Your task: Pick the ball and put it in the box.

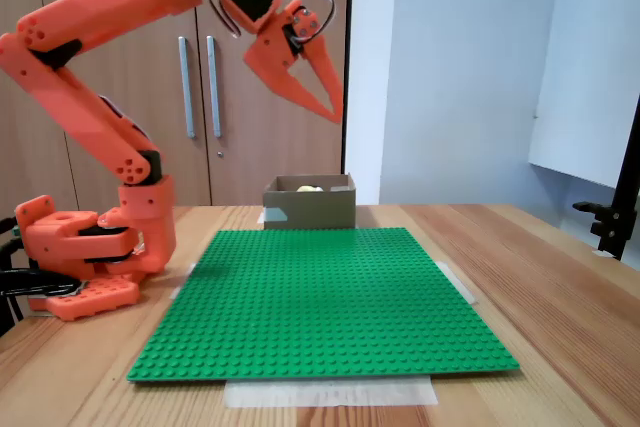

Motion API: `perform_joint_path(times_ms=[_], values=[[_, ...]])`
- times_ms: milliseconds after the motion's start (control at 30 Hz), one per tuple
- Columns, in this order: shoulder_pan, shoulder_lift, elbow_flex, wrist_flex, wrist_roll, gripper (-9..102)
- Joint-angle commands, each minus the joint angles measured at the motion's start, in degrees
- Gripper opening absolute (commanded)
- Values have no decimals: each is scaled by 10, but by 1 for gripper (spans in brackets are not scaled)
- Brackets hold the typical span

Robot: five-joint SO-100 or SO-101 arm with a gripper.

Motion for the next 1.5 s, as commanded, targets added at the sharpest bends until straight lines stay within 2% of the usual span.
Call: perform_joint_path(times_ms=[0,433,1067,1467], values=[[21,48,23,-19,-6,-1],[76,202,229,-96,-20,-1],[85,399,495,-178,-28,-1],[87,442,628,-235,-30,-1]])
